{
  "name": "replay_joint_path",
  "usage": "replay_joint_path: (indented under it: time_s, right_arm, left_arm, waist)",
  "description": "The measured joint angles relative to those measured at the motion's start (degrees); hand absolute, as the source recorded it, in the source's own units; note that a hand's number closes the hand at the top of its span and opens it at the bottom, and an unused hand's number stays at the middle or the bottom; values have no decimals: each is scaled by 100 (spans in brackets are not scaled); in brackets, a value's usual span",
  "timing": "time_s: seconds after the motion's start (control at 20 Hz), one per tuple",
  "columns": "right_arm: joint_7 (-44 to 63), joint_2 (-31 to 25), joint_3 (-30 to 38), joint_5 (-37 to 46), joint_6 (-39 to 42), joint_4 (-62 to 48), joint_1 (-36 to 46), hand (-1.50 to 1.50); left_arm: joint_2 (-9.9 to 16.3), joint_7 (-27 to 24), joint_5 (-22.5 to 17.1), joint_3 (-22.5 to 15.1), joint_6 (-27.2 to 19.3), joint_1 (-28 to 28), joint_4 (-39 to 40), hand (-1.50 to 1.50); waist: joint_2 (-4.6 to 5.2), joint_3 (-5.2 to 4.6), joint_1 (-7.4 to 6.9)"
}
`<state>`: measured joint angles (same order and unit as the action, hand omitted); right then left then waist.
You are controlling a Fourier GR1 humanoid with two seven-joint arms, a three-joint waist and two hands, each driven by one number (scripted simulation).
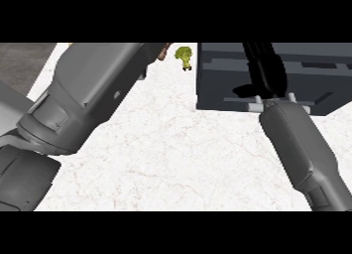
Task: Pick up the can, place it into the drawer and close the drawer
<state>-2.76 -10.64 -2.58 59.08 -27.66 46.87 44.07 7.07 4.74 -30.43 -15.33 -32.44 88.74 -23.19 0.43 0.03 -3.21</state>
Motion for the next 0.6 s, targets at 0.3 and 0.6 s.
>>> replay_joint_path:
  time_s: [0.3, 0.6]
  right_arm:
    - [-66, 2, 313, 147, -680, -1123, 773, -150]
    - [-86, 6, 482, 237, -889, -1975, 1479, -150]
  left_arm:
    - [354, 238, 76, -68, 195, -359, -486, -150]
    - [495, 448, 156, -165, 172, -731, -1013, -150]
  waist:
    - [14, 1, -135]
    - [41, 9, -219]
